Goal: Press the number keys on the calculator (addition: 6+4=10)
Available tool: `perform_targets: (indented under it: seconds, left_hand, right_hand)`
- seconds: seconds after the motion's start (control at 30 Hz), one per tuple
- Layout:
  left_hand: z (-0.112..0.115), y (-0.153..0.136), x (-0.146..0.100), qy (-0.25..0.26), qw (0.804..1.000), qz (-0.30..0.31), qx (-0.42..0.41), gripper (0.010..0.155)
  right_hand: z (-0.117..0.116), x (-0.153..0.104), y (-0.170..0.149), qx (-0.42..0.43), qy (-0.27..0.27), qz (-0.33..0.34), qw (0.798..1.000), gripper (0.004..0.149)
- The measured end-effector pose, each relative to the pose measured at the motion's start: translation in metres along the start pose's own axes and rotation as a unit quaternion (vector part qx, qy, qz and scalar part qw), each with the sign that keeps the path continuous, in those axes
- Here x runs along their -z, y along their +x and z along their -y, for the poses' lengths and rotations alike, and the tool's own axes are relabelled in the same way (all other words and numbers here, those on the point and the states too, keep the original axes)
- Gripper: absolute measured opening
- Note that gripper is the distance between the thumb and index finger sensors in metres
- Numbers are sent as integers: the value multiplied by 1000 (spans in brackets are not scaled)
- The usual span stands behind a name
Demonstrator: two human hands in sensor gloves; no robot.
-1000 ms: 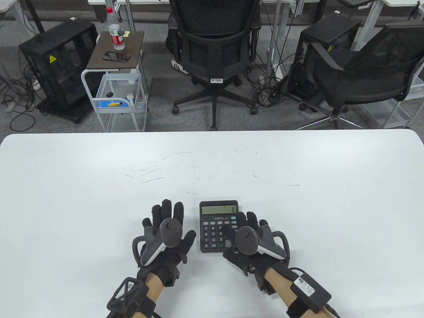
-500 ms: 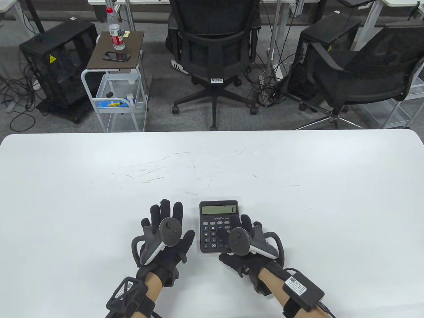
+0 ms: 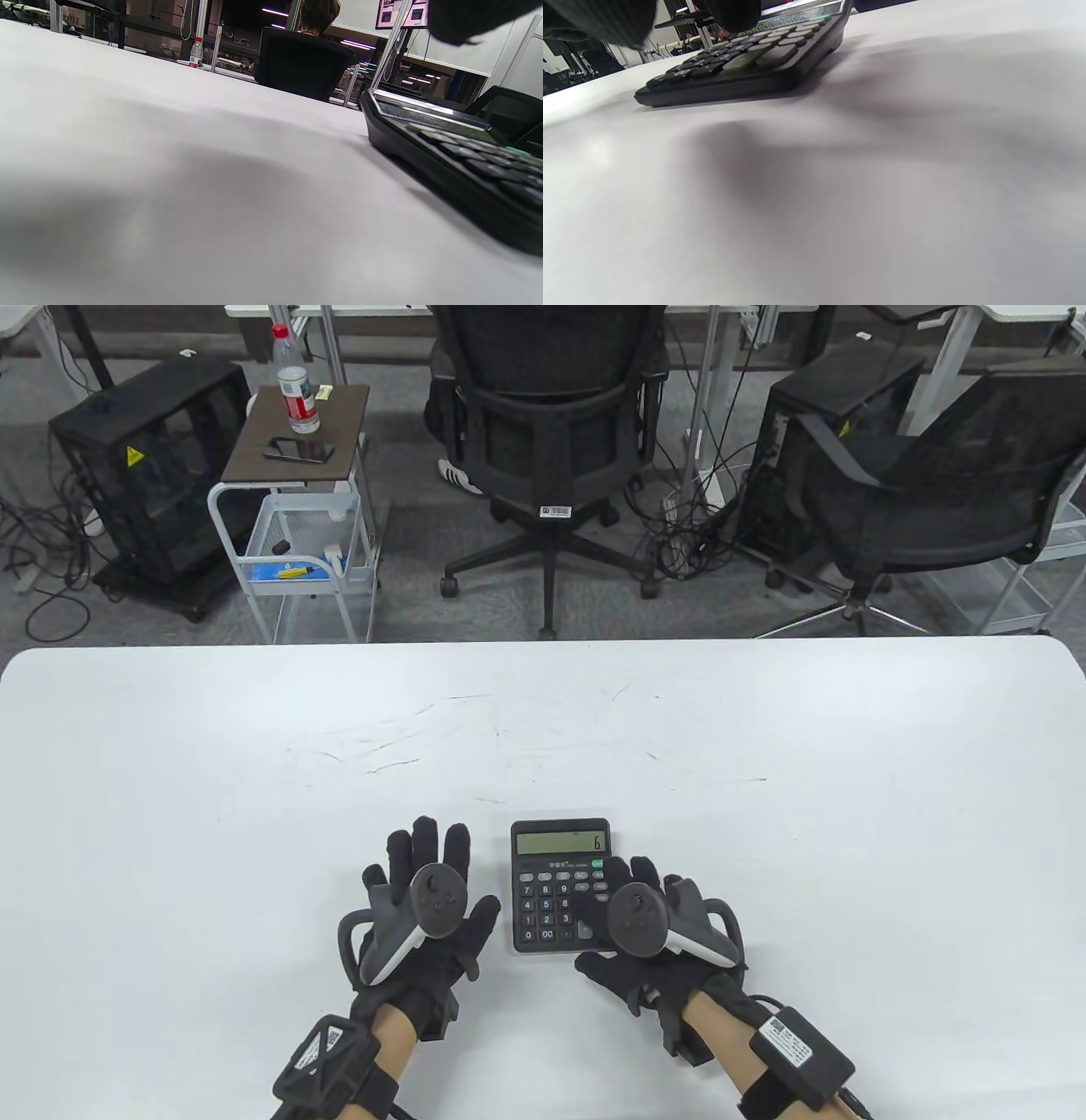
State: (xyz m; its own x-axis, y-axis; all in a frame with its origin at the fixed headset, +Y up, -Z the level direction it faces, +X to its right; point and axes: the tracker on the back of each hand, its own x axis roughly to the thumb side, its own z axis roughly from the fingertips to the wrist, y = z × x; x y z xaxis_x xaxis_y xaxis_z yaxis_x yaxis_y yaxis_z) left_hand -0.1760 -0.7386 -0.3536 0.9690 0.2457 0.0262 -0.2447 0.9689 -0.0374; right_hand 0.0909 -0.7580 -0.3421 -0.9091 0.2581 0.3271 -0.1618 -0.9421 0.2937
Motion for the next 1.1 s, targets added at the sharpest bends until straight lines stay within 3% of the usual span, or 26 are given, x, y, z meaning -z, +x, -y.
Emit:
perform_targets:
  seconds: [0.73,0.93,1.1]
  left_hand:
    - [3,3,-1,3,1000,1,13,85]
    - [3,4,-1,2,1000,1,17,85]
    - [5,6,-2,-1,1000,4,21,85]
  right_hand:
    - [-4,-5,3,-35,7,-8,999,65]
    - [-3,-4,9,-29,-53,7,998,69]
    - [-3,6,27,-30,-24,9,999,71]
